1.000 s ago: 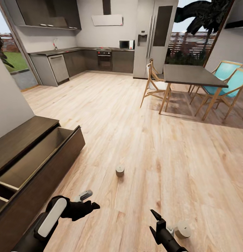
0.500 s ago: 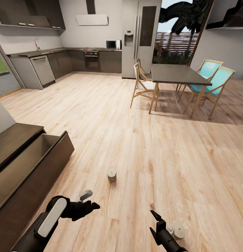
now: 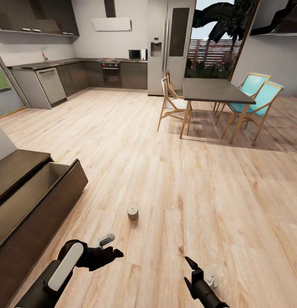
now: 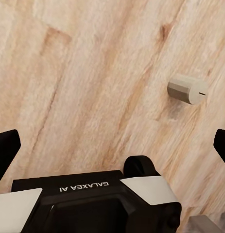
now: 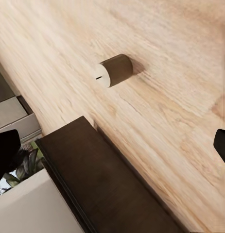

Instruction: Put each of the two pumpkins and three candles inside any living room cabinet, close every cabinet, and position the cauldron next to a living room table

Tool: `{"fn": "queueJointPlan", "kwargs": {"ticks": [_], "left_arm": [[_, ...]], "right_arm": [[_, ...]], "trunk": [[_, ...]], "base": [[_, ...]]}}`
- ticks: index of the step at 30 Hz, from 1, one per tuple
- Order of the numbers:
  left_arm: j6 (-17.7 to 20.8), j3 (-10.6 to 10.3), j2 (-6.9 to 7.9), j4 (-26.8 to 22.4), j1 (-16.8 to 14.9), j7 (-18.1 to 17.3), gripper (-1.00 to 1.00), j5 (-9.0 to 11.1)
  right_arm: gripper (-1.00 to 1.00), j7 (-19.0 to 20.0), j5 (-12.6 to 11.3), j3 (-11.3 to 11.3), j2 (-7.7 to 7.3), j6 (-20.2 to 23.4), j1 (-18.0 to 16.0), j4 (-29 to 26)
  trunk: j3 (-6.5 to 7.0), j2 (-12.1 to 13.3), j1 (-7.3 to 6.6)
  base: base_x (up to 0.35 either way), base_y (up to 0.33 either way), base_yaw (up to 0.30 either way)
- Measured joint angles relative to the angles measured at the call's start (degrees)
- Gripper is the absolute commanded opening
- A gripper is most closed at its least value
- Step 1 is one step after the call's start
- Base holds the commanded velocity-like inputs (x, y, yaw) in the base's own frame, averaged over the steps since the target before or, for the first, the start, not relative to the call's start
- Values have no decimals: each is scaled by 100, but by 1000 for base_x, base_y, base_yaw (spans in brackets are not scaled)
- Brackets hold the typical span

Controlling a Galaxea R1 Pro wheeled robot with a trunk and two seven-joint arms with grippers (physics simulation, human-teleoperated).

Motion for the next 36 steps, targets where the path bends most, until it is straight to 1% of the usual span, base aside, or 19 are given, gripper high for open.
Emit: {"fn": "queueJointPlan", "kwargs": {"ticks": [2, 7, 23, 28, 32, 36], "left_arm": [[1, -1, 1, -1, 0, 1, 100, -2], [1, -1, 0, 1, -1, 1, 100, -3], [1, -5, 0, 1, -1, 1, 100, -3], [1, 3, 0, 1, -1, 1, 100, -3], [1, 1, 1, 0, 0, 1, 100, -4], [0, -1, 1, -4, 0, 0, 100, -10]], "right_arm": [[100, 2, 4, 2, 0, -207, 0, 1], [100, 3, 3, 3, -1, -340, 1, -1], [100, 8, 10, 4, -1, -371, 2, -1], [100, 3, 19, 7, -1, -376, 2, -2], [100, 1, 27, 12, -3, -409, 1, -6], [100, -3, 34, 14, -7, -542, 0, -7]], "trunk": [[0, 0, 0], [-5, 0, 0], [-43, 0, 0], [-55, 0, -2], [-62, 0, -1], [-63, 0, -2]], "base": [[0, -33, 0], [0, -10, -142], [1, -1, -248], [159, 0, -252], [114, -9, -114], [129, -76, -22]]}}
